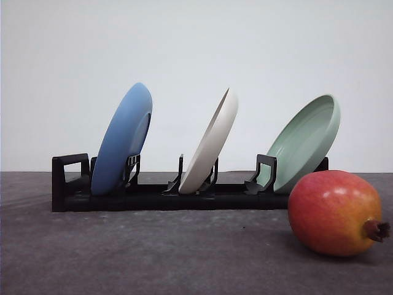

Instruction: Place pomegranate in white plate

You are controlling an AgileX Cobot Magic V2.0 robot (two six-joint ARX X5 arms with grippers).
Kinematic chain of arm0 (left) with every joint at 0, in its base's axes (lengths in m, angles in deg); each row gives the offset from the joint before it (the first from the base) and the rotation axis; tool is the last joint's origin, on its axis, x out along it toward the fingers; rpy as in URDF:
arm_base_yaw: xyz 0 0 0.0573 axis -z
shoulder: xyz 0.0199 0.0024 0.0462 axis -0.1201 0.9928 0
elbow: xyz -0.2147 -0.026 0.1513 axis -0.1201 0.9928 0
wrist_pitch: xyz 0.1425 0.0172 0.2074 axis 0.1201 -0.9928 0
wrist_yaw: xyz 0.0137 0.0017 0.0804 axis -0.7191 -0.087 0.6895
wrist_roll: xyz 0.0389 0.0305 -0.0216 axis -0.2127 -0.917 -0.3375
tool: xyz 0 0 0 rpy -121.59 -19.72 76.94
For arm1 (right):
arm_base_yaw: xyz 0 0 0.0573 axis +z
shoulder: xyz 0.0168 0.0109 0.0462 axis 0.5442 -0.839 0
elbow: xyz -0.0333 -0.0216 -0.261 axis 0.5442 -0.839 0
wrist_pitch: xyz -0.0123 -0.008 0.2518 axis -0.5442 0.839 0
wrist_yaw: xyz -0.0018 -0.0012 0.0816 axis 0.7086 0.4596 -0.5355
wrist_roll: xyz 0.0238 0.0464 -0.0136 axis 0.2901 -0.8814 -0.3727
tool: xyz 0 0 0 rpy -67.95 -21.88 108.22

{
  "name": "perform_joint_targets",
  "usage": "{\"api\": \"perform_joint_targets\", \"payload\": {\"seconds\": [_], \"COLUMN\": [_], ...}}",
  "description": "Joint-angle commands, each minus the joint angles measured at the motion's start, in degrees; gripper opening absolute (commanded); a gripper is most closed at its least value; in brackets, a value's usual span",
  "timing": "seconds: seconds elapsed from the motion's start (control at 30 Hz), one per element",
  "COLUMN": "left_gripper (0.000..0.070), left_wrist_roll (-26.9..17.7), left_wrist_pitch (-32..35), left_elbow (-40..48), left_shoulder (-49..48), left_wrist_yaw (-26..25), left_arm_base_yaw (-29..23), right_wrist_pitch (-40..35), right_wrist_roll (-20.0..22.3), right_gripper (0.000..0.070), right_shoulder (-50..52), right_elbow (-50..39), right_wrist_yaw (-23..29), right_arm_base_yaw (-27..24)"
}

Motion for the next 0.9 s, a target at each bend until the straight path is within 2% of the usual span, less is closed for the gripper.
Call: {"api": "perform_joint_targets", "payload": {"seconds": [0.0,0.03,0.13,0.17,0.2,0.47,0.53,0.73,0.87], "left_gripper": [0.0236,0.0322,0.0567,0.0603,0.0609,0.0598,0.0597,0.0593,0.0594], "left_wrist_roll": [-1.95,-2.03,-2.02,-1.99,-1.97,-0.08,0.24,4.48,4.19], "left_wrist_pitch": [0.46,0.46,0.42,0.39,0.27,0.43,0.35,0.13,0.04], "left_elbow": [-0.96,-0.96,-0.96,-0.96,-0.96,-1.23,-2.18,-9.05,-15.72], "left_shoulder": [0.55,0.65,0.96,1.12,1.22,3.88,5.73,15.23,24.16], "left_wrist_yaw": [-0.01,0.33,0.70,0.70,0.70,1.31,3.45,15.73,20.75], "left_arm_base_yaw": [0.17,0.22,0.20,0.20,0.20,1.91,3.68,12.61,18.84], "right_wrist_pitch": [-0.42,-0.42,-0.39,-0.39,-0.37,0.02,0.07,0.46,0.61], "right_wrist_roll": [0.83,0.83,0.81,0.81,0.81,-0.33,-0.38,-1.57,-1.85], "right_gripper": [0.0140,0.0225,0.0568,0.0634,0.0668,0.0672,0.0672,0.0672,0.0672], "right_shoulder": [-0.24,-0.24,-0.24,-0.24,-0.22,-0.22,-0.22,-0.24,-0.22], "right_elbow": [1.09,1.09,1.09,1.09,1.09,1.09,1.09,1.09,1.09], "right_wrist_yaw": [-0.13,-0.13,-0.09,-0.07,-0.07,-0.17,-0.17,-0.15,-0.17], "right_arm_base_yaw": [-0.02,-0.02,-0.02,-0.02,-0.02,0.00,0.00,0.00,0.00]}}
